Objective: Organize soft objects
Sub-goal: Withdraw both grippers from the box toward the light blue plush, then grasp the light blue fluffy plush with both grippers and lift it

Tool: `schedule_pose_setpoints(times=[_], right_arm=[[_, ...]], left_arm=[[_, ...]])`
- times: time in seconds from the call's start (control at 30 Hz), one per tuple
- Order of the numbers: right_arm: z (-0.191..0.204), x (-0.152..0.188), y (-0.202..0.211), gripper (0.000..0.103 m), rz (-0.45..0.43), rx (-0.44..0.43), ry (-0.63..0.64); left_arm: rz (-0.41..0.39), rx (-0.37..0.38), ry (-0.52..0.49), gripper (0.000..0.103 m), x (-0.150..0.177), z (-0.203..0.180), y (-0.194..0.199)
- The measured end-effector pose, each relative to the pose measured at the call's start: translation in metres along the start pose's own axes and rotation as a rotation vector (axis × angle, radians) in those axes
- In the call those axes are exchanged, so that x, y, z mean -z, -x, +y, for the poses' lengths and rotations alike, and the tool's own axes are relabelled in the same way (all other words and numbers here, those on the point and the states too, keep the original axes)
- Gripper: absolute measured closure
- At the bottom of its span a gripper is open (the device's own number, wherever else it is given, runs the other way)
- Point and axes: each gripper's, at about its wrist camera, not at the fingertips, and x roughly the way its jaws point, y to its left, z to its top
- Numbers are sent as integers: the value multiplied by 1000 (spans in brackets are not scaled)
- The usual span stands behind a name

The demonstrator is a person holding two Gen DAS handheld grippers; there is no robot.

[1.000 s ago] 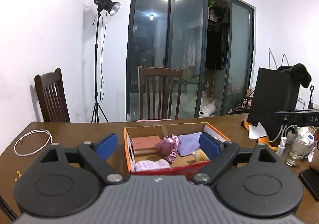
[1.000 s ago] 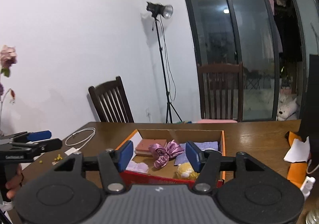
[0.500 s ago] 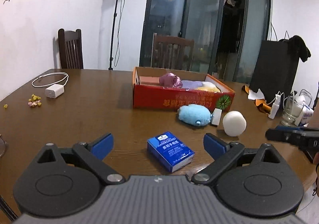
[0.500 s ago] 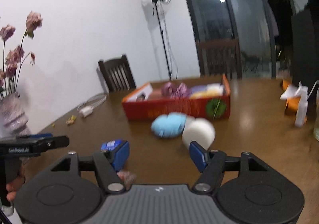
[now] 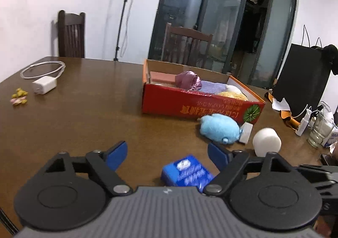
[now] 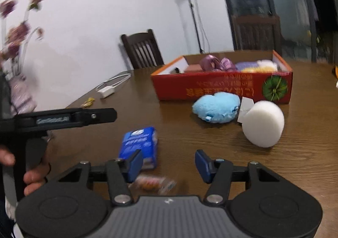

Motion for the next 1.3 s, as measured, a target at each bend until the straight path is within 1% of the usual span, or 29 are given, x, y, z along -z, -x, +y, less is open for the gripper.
schedule_pose_setpoints(times=[0.07,0.1,0.17,0.2,0.27,0.3,0.37,0.4,0.43,0.47,0.53,0.6,0.63,0.67,0.7,0.73,0.77,0.83,0.9,1.07,1.2,1.3], right_arm=[[-13,-11,-15,49,-24,30,-50],[-20,-17,-22,49,-35,49,-74],[-37,-32,-38,49,-60,57,-133],[-46,-39,-47,49,-64,46,-165],[-65,-51,-67,49,-46,40,-249],[-73,-54,-76,49,-42,48,-272],[-78,-60,-82,54,-45,149,-265],[-79,-62,-82,55,-67,169,-244],[-81,-64,-82,54,-83,171,-231],[-84,-66,-85,54,-79,169,-228],[-88,-69,-93,54,-69,132,-227],[-92,-72,-101,56,-52,130,-214],[-93,-71,-104,59,-43,125,-205],[-94,-72,-108,60,-27,116,-198],[-94,-70,-109,60,-27,109,-184],[-94,-71,-110,60,-28,107,-168],[-94,-72,-112,60,-26,104,-160],[-94,-73,-115,60,-21,94,-149],[-94,-73,-115,60,-15,84,-134],[-95,-76,-110,65,22,54,-183],[-88,-72,-94,65,30,15,-235],[-80,-61,-69,65,37,-1,-257]], left_arm=[[25,24,6,21,-10,-3,-17],[32,56,6,21,-17,-5,-28],[25,111,1,21,-29,-10,-47],[27,114,-6,22,-35,-12,-58],[46,80,-3,25,-43,-14,-78],[54,90,12,25,-47,-13,-87],[89,130,39,25,-53,-11,-102],[106,154,41,24,-54,-11,-110],[123,171,42,24,-55,-13,-117],[147,186,45,25,-56,-15,-126],[205,232,64,25,-57,-18,-142],[252,290,106,29,-55,-18,-154],[273,300,127,35,-53,-16,-158],[294,305,146,37,-51,-15,-162],[311,314,159,37,-49,-14,-165],[328,325,177,40,-47,-12,-167],[344,338,196,46,-46,-9,-169],[364,368,230,52,-43,-5,-172],[377,393,240,57,-41,-5,-175],[373,383,256,63,-41,-5,-171],[341,394,271,64,-45,-1,-149],[348,421,287,64,-37,-5,-129]])
